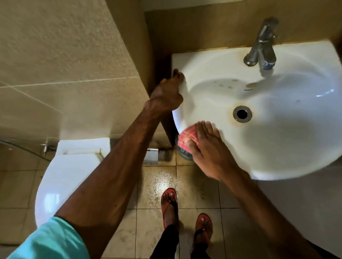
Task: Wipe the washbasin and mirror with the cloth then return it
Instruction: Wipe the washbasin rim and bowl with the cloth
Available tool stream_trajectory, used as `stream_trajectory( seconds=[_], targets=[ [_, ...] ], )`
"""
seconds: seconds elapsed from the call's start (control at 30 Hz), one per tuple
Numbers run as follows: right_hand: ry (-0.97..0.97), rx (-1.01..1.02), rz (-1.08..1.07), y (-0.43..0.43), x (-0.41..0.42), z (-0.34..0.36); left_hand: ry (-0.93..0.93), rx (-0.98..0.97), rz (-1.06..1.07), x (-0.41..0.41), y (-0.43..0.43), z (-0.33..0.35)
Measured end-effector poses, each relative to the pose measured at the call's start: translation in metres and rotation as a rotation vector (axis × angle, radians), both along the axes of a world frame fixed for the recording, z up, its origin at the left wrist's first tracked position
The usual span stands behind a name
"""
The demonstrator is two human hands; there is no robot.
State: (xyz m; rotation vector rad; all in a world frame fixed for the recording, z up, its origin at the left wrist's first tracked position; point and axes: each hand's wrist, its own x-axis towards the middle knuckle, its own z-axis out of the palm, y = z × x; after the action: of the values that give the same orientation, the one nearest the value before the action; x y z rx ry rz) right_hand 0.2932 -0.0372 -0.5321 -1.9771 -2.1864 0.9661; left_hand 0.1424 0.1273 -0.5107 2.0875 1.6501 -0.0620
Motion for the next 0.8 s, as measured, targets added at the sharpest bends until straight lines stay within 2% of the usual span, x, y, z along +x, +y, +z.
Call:
stream_trajectory(
  seconds=[0.1, 0.23, 0.33, 0.4, 0.5, 0.57, 0.7, 0.8],
  targets=[
    [-0.009, -0.091, -0.042, -0.009, 0.002, 0.004, 0.02, 0.042, 0.004, 0.003, -0.001, -0.001],
    [0.256, -0.189, -0.158, 0.039, -0.012, -0.013, 0.05, 0.079, -0.007, 0.007, 0.001, -0.008],
    [0.336, -0.118, -0.225, 0.082, -0.03, -0.032, 0.056, 0.099, -0.025, 0.005, 0.004, -0.01],
    [0.386, -0.127, -0.38, 0.1, -0.037, -0.037, 0.069, 0.148, -0.021, 0.004, 0.005, -0.011],
    [0.283, -0.046, -0.404, 0.111, -0.039, -0.046, 0.138, 0.208, -0.019, 0.009, 0.004, -0.006],
    [0.327, -0.046, -0.465, 0.111, -0.034, -0.046, 0.186, 0.22, -0.009, 0.014, 0.002, -0.003],
    [0.219, 0.056, -0.602, 0.097, -0.037, -0.042, 0.263, 0.195, -0.028, 0.019, 0.002, 0.003],
    [0.154, 0.06, -0.527, 0.079, -0.04, -0.039, 0.264, 0.177, -0.043, 0.019, 0.004, 0.002]
  ],
)
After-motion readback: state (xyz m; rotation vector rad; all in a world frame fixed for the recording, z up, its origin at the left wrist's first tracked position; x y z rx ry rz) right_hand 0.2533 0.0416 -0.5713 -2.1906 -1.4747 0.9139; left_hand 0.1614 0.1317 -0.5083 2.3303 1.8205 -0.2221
